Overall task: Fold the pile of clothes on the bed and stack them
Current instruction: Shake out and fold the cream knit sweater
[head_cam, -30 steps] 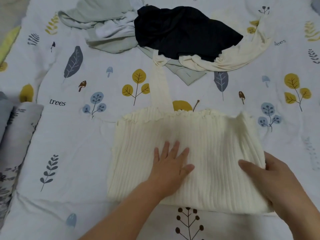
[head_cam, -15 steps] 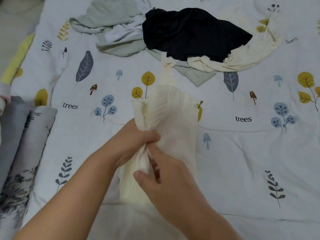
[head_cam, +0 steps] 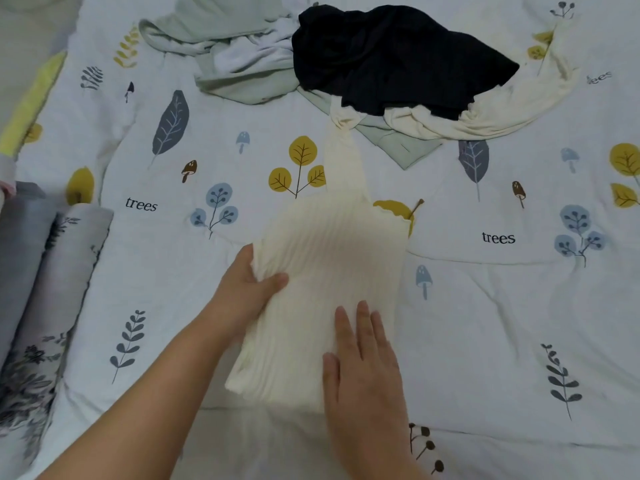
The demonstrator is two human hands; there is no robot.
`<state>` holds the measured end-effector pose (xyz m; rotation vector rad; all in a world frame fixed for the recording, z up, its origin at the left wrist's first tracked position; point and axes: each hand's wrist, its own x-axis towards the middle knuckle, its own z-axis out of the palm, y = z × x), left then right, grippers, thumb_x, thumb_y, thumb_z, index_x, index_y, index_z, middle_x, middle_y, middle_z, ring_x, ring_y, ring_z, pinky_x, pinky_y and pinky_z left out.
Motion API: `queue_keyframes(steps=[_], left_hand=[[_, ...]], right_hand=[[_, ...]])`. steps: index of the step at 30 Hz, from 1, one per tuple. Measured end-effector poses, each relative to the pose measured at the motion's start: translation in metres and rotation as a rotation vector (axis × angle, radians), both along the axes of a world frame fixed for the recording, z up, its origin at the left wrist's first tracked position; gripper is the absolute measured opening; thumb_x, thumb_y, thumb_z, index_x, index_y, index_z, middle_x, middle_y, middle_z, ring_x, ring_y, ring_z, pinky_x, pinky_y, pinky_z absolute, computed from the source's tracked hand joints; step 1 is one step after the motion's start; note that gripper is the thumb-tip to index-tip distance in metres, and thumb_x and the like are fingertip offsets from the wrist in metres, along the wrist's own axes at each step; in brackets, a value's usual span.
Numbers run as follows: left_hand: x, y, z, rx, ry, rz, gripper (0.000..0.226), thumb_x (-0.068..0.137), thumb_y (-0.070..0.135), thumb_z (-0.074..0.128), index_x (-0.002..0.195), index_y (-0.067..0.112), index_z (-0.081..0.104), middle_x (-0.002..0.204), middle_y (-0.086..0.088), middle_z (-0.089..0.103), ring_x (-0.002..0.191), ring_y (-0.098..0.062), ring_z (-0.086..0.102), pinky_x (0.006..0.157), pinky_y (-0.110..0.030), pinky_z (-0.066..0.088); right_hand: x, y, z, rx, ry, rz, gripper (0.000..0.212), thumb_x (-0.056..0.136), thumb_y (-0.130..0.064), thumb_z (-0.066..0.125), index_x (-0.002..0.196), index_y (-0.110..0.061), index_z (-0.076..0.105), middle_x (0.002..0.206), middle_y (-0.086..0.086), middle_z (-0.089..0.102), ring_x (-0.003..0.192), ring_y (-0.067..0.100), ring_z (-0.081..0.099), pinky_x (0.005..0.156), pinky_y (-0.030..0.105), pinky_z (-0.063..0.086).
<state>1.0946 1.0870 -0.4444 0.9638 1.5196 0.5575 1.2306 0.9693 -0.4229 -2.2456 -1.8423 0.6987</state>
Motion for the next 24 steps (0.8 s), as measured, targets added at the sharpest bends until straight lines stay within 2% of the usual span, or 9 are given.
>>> queue_keyframes(steps=[1,3,6,9,12,17,18,21,24], left_hand=[[-0.002,0.000,-0.001,-0.008,0.056,-0.012,0.052,0.084,0.008,0.065,0.130,0.016,0.042,0.122,-0.004,0.059,0.111,-0.024,0.058,0.098,-0.041,0.044],[0.005,-0.004,-0.002,0.046,0.427,-0.101,0.067,0.084,0.016,0.065,0.140,0.011,0.028,0.128,-0.006,0.050,0.119,-0.029,0.049,0.093,-0.034,0.039],[0.029,-0.017,0.009,0.431,0.936,-0.244,0.079,0.085,0.029,0.057,0.148,0.010,0.014,0.147,-0.019,0.030,0.133,-0.035,0.030,0.106,-0.048,0.029],[0.039,-0.025,0.003,0.785,1.019,-0.449,0.062,0.090,0.041,0.035,0.147,0.018,0.023,0.153,-0.014,0.023,0.141,-0.034,0.016,0.111,-0.054,0.008],[0.036,-0.031,-0.020,0.667,1.054,-0.658,0.065,0.089,0.052,0.020,0.146,0.024,0.025,0.155,-0.006,0.007,0.142,-0.035,0.000,0.110,-0.057,0.000],[0.025,-0.037,-0.049,0.678,1.037,-0.683,0.063,0.086,0.050,0.032,0.142,0.021,0.037,0.151,-0.013,0.027,0.140,-0.041,0.014,0.105,-0.061,0.013],[0.024,-0.038,-0.051,0.695,1.034,-0.672,0.062,0.086,0.050,0.033,0.142,0.022,0.035,0.152,-0.013,0.027,0.141,-0.040,0.013,0.106,-0.060,0.013],[0.022,-0.040,-0.055,0.709,1.010,-0.646,0.062,0.086,0.048,0.034,0.143,0.023,0.033,0.152,-0.012,0.023,0.140,-0.038,0.011,0.107,-0.060,0.014],[0.022,-0.039,-0.055,0.681,0.996,-0.664,0.063,0.085,0.047,0.035,0.142,0.023,0.035,0.152,-0.013,0.025,0.139,-0.039,0.012,0.106,-0.060,0.015]], right_hand=[[0.001,-0.002,0.000,-0.007,-0.032,0.016,0.058,0.067,-0.027,0.080,0.121,-0.011,0.064,0.130,0.017,0.056,0.115,0.035,0.057,0.084,0.046,0.053],[0.000,-0.006,-0.004,-0.112,-0.122,0.115,0.071,0.052,-0.039,0.088,0.116,-0.015,0.068,0.126,0.015,0.059,0.114,0.035,0.058,0.083,0.050,0.053],[0.001,0.002,-0.004,-0.158,-0.049,0.142,0.065,0.087,-0.047,0.054,0.144,-0.020,0.037,0.154,0.014,0.015,0.141,0.036,0.018,0.111,0.049,0.023],[0.013,0.020,-0.006,0.108,0.071,-0.082,0.055,0.093,-0.040,0.017,0.147,-0.030,0.009,0.155,0.001,-0.005,0.143,0.018,-0.009,0.113,0.038,0.005],[0.022,0.037,-0.024,-0.090,-0.010,-0.042,0.056,0.098,-0.043,0.008,0.126,-0.036,-0.039,0.138,-0.008,-0.045,0.124,0.008,-0.045,0.112,0.037,-0.016],[0.016,0.030,-0.064,-0.174,-0.089,-0.008,0.064,0.097,-0.047,0.014,0.130,-0.031,-0.039,0.139,-0.004,-0.044,0.124,0.012,-0.044,0.111,0.040,-0.015],[0.015,0.027,-0.064,-0.140,-0.107,-0.008,0.064,0.097,-0.047,0.018,0.138,-0.030,-0.028,0.146,0.000,-0.033,0.132,0.015,-0.035,0.113,0.041,-0.009],[0.013,0.027,-0.055,-0.033,-0.124,-0.047,0.059,0.090,-0.041,0.030,0.143,-0.016,0.032,0.149,0.014,0.031,0.137,0.028,0.030,0.104,0.049,0.030],[0.013,0.024,-0.055,-0.058,-0.111,-0.034,0.059,0.087,-0.040,0.031,0.139,-0.013,0.039,0.145,0.016,0.040,0.132,0.029,0.037,0.100,0.051,0.035]])
